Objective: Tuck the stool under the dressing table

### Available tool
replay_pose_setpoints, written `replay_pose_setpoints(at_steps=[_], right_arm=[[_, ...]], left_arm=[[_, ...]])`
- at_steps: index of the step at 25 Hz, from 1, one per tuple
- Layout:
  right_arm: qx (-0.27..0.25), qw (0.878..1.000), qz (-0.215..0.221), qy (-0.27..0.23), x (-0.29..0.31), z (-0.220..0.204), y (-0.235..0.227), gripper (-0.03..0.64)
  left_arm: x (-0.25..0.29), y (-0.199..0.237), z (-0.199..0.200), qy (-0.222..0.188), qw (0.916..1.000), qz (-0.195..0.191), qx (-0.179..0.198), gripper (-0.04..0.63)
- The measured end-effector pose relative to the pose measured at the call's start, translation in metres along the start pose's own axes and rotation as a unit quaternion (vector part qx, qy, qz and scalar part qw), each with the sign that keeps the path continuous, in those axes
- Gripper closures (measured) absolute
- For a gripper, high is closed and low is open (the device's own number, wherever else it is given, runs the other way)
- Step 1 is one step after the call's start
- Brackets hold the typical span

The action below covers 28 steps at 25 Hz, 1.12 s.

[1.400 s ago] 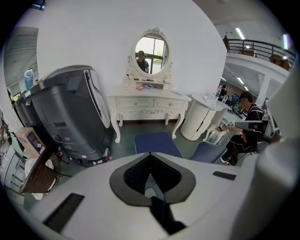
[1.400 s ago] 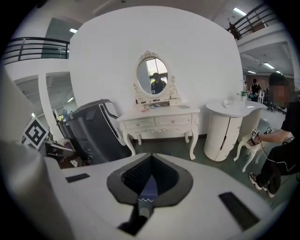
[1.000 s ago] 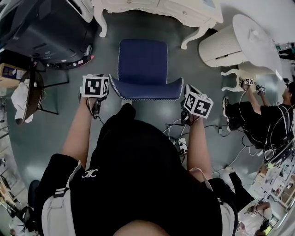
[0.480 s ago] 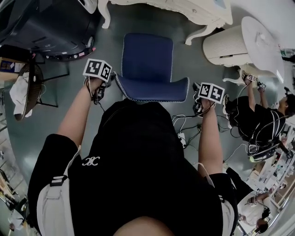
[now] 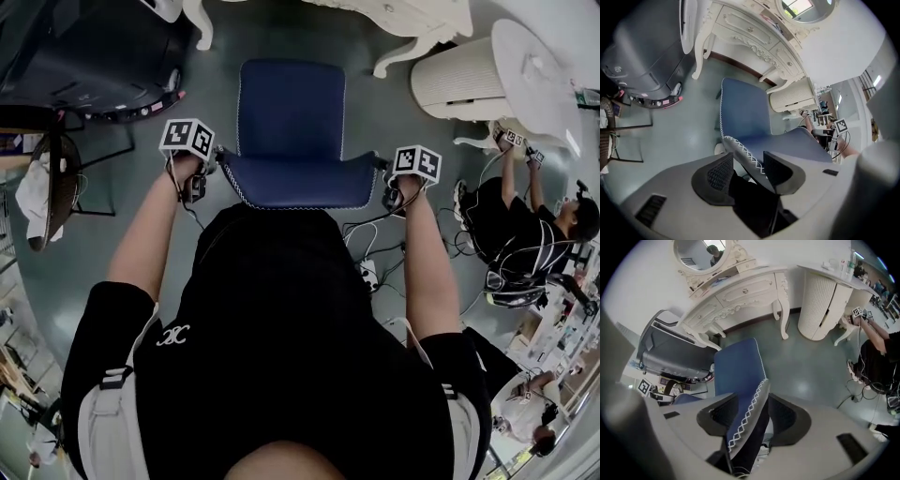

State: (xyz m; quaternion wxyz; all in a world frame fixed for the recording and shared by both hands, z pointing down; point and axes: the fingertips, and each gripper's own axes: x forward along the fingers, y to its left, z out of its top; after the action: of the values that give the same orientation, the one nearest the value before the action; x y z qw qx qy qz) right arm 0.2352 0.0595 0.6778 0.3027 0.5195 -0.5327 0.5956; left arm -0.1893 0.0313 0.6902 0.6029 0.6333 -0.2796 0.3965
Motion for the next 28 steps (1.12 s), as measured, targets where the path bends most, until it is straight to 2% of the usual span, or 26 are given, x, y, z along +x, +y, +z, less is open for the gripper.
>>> replay_pose_setpoints(at_steps=[3,7,11,14,18,21,26,28], right_arm=[[0.036,0.998,0.000,0.045,0.021,-0.008,-0.011,0.430],[0.070,0.994,0.026,0.077,0.033,-0.010,-0.012,0.426],[0.055,0.992,0.032,0.108,0.038,-0.014,-0.008,0.428],[0.042,0.991,0.021,0.126,0.043,-0.015,-0.008,0.433],[0.054,0.987,0.019,0.150,0.048,-0.020,-0.009,0.440],[0.058,0.985,0.018,0.162,0.051,-0.022,-0.007,0.448],[0.050,0.982,0.020,0.181,0.053,-0.023,-0.007,0.462],[0.043,0.981,0.024,0.188,0.053,-0.024,-0.007,0.470]], left_arm=[[0.006,0.002,0.001,0.009,0.9996,0.001,-0.026,0.411],[0.015,0.006,0.001,0.030,0.9986,0.006,-0.043,0.405],[0.017,0.006,-0.001,0.058,0.9967,-0.005,-0.056,0.405],[0.023,0.009,-0.003,0.085,0.9922,-0.028,-0.086,0.397],[0.033,0.011,-0.006,0.114,0.9875,-0.037,-0.102,0.380],[0.037,0.012,-0.008,0.130,0.9844,-0.042,-0.111,0.380],[0.039,0.011,-0.013,0.143,0.9763,-0.075,-0.144,0.399],[0.040,0.009,-0.012,0.146,0.9755,-0.080,-0.144,0.407]])
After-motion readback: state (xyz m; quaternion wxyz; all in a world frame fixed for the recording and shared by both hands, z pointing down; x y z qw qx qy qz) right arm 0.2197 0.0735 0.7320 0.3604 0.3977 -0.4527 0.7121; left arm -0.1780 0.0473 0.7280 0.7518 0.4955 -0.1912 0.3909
